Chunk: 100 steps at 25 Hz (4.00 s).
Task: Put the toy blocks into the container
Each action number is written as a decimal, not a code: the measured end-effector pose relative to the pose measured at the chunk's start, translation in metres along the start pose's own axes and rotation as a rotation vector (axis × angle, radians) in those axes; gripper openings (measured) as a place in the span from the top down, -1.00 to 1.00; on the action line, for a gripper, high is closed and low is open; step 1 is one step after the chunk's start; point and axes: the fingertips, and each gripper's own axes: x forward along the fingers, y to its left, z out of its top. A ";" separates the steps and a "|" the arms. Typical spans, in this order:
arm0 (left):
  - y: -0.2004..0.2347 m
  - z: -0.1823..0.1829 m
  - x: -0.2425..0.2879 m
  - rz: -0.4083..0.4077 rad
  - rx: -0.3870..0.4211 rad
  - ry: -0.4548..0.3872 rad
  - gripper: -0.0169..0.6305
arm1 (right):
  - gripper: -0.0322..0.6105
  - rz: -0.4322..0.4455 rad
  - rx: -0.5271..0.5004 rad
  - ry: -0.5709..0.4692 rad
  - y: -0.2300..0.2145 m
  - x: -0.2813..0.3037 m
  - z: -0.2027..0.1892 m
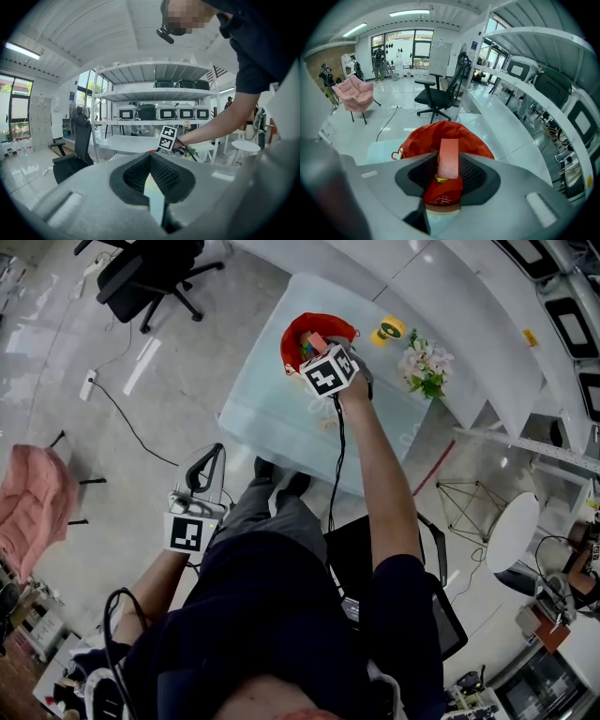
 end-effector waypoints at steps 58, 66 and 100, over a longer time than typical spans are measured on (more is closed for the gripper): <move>-0.026 -0.008 -0.002 -0.058 0.041 0.038 0.94 | 0.03 0.056 -0.045 -0.077 0.071 -0.047 -0.160; -0.032 -0.016 -0.004 -0.051 0.043 0.067 0.94 | 0.05 0.120 -0.136 -0.011 0.090 -0.019 -0.199; -0.033 -0.041 -0.001 -0.020 0.042 0.140 0.94 | 0.33 0.303 -0.434 0.132 0.119 0.055 -0.260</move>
